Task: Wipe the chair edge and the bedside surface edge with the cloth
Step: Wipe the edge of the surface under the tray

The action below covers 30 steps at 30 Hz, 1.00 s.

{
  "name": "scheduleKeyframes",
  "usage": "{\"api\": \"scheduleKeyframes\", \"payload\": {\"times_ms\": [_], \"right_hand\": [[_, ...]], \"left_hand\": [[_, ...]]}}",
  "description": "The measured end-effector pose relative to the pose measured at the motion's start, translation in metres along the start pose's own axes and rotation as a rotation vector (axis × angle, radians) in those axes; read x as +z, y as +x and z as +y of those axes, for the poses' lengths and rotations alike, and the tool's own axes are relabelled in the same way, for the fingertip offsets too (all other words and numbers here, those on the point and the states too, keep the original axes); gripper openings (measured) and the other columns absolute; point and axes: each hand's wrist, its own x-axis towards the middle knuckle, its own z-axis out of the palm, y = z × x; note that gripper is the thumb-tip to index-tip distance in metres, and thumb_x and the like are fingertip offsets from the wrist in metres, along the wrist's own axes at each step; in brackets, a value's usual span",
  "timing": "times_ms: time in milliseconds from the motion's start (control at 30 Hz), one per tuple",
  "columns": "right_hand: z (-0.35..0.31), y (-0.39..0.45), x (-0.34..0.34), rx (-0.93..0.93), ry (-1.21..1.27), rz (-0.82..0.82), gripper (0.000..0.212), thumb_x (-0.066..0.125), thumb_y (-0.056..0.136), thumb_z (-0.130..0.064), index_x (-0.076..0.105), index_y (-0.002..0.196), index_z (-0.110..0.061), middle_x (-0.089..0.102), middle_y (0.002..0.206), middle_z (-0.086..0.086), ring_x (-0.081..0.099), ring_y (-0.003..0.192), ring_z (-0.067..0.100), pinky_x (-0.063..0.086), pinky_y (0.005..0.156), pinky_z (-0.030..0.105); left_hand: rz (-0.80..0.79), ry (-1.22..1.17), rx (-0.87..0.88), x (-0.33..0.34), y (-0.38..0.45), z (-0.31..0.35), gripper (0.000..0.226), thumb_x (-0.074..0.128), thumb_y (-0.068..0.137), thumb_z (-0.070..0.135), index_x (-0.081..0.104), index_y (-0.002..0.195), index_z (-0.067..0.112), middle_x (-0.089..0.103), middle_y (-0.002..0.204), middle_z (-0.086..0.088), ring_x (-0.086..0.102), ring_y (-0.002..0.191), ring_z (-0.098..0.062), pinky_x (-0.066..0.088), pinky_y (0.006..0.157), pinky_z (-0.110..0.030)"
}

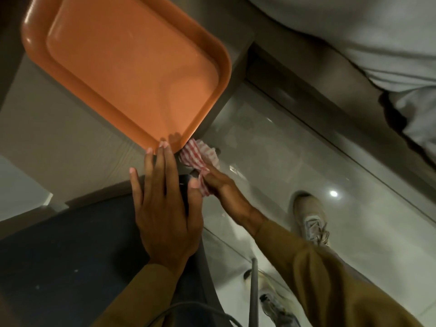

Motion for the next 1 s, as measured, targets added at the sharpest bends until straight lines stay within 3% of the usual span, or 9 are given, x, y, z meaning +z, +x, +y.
{"api": "scheduleKeyframes", "payload": {"times_ms": [67, 133, 200, 300, 400, 533, 667, 833, 1000], "right_hand": [[0.003, -0.017, 0.008, -0.055, 0.014, -0.002, 0.044, 0.039, 0.11, -0.046, 0.053, 0.149, -0.03, 0.058, 0.15, -0.005, 0.054, 0.138, 0.012, 0.039, 0.12, 0.035], [0.006, -0.018, 0.015, -0.148, -0.034, 0.032, 0.046, 0.038, 0.112, -0.042, 0.043, 0.156, -0.032, 0.048, 0.16, -0.005, 0.045, 0.148, 0.012, 0.037, 0.124, 0.035], [0.011, -0.007, 0.014, -0.198, -0.069, 0.086, 0.045, 0.038, 0.113, -0.033, 0.043, 0.157, -0.026, 0.049, 0.159, -0.006, 0.048, 0.144, 0.004, 0.04, 0.121, 0.025], [0.028, 0.024, 0.003, -0.173, -0.162, 0.147, 0.042, 0.037, 0.113, -0.026, 0.045, 0.155, -0.021, 0.054, 0.142, -0.014, 0.057, 0.117, -0.015, 0.041, 0.098, -0.003], [0.035, 0.061, -0.012, -0.079, -0.182, 0.221, 0.03, 0.037, 0.114, -0.032, 0.057, 0.134, -0.024, 0.059, 0.122, -0.002, 0.061, 0.103, 0.002, 0.045, 0.1, 0.017], [0.025, 0.085, -0.022, 0.007, -0.225, 0.221, 0.048, 0.035, 0.113, -0.039, 0.045, 0.156, -0.021, 0.049, 0.159, 0.007, 0.047, 0.145, 0.026, 0.034, 0.125, 0.042], [0.008, 0.038, -0.006, -0.056, -0.108, 0.182, 0.046, 0.037, 0.113, -0.035, 0.046, 0.155, -0.02, 0.055, 0.154, 0.007, 0.052, 0.141, 0.024, 0.039, 0.122, 0.047], [0.001, -0.036, 0.024, -0.191, -0.02, 0.107, 0.042, 0.04, 0.111, -0.045, 0.049, 0.151, -0.037, 0.053, 0.156, -0.01, 0.048, 0.146, 0.008, 0.043, 0.121, 0.036], [0.012, -0.016, 0.02, -0.19, 0.03, 0.132, 0.034, 0.039, 0.112, -0.037, 0.059, 0.138, -0.046, 0.063, 0.143, -0.015, 0.056, 0.138, 0.005, 0.044, 0.121, 0.041]], "left_hand": [[-0.011, 0.017, 0.001, 0.0, 0.0, -0.001, 0.08, 0.008, 0.115, 0.056, 0.031, 0.172, 0.004, 0.036, 0.179, -0.011, 0.023, 0.171, -0.029, 0.012, 0.141, -0.058], [-0.006, 0.025, 0.014, 0.001, 0.0, -0.001, 0.079, 0.008, 0.116, 0.056, 0.03, 0.172, 0.005, 0.036, 0.179, -0.012, 0.024, 0.171, -0.029, 0.013, 0.141, -0.058], [0.0, 0.029, 0.024, 0.002, 0.0, 0.0, 0.078, 0.009, 0.116, 0.055, 0.029, 0.173, 0.005, 0.035, 0.179, -0.012, 0.023, 0.171, -0.029, 0.011, 0.142, -0.057], [0.012, 0.036, 0.017, 0.005, -0.002, -0.002, 0.078, 0.01, 0.116, 0.055, 0.028, 0.173, 0.004, 0.032, 0.181, -0.011, 0.02, 0.172, -0.027, 0.007, 0.143, -0.052], [0.035, 0.031, 0.019, 0.007, -0.003, -0.002, 0.077, 0.012, 0.117, 0.053, 0.026, 0.173, 0.003, 0.028, 0.182, -0.01, 0.018, 0.173, -0.027, 0.005, 0.143, -0.048], [0.033, 0.023, 0.004, 0.009, -0.002, -0.002, 0.08, 0.011, 0.116, 0.054, 0.021, 0.175, 0.001, 0.02, 0.185, -0.012, 0.015, 0.174, -0.026, 0.005, 0.144, -0.047], [0.005, 0.023, -0.008, 0.002, -0.001, 0.001, 0.081, 0.01, 0.115, 0.056, 0.017, 0.175, 0.001, 0.016, 0.185, -0.012, 0.012, 0.174, -0.025, 0.01, 0.142, -0.055], [-0.024, 0.073, -0.016, 0.0, 0.002, 0.004, 0.086, 0.007, 0.114, 0.06, 0.021, 0.174, -0.001, 0.019, 0.184, -0.015, 0.013, 0.173, -0.027, 0.012, 0.142, -0.057], [-0.013, 0.065, -0.012, 0.003, 0.001, 0.002, 0.085, 0.006, 0.114, 0.059, 0.018, 0.175, 0.001, 0.018, 0.185, -0.013, 0.013, 0.174, -0.026, 0.01, 0.142, -0.056]]}}
